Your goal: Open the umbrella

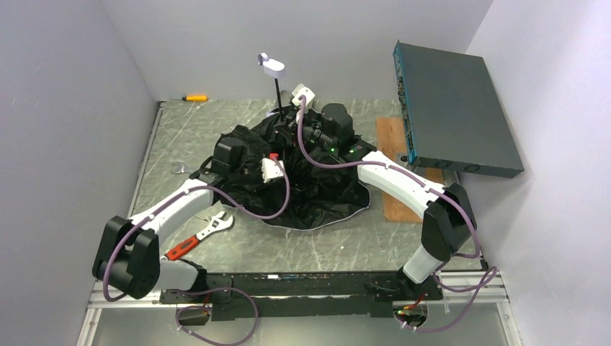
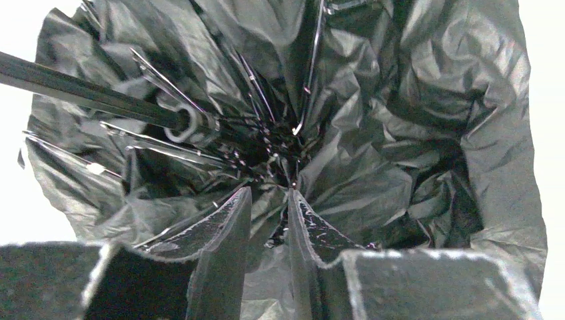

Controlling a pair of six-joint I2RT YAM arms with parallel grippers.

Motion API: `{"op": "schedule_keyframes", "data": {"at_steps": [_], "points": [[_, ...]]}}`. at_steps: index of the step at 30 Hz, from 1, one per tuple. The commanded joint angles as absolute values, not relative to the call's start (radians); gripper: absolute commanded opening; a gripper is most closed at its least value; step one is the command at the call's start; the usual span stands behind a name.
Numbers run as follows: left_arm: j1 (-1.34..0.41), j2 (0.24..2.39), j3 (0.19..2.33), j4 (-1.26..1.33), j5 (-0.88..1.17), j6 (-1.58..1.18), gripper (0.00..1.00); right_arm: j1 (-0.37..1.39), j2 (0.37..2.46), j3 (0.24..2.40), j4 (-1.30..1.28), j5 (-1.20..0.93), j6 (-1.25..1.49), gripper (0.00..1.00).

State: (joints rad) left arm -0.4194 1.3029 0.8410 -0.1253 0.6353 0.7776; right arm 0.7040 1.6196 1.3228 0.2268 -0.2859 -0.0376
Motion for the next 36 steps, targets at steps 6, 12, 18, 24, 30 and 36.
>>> {"op": "schedule_keyframes", "data": {"at_steps": [6, 12, 18, 24, 30, 36], "points": [[-0.429, 1.337, 0.771, -0.331, 0.474, 0.987, 0.26, 0.685, 1.582, 1.444, 0.296, -0.278, -0.037, 0.0], [-0.394, 1.331, 0.683, -0.39, 0.382, 1.051, 0.22, 0.653, 1.617, 1.541, 0.291, -0.304, -0.033, 0.0], [-0.297, 1.356, 0.716, -0.46, 0.415, 1.04, 0.24, 0.635, 1.651, 1.555, 0.288, -0.38, -0.021, 0.0], [-0.243, 1.22, 0.789, -0.463, 0.693, 0.954, 0.48, 0.638, 1.671, 1.463, 0.289, -0.464, -0.002, 0.0], [-0.221, 1.116, 0.846, -0.265, 0.811, 0.653, 0.71, 0.638, 1.663, 1.462, 0.222, -0.532, 0.026, 0.63], [-0.219, 1.143, 0.937, -0.161, 0.825, 0.468, 0.78, 0.583, 1.572, 1.472, -0.047, -0.577, -0.065, 0.99]]}}
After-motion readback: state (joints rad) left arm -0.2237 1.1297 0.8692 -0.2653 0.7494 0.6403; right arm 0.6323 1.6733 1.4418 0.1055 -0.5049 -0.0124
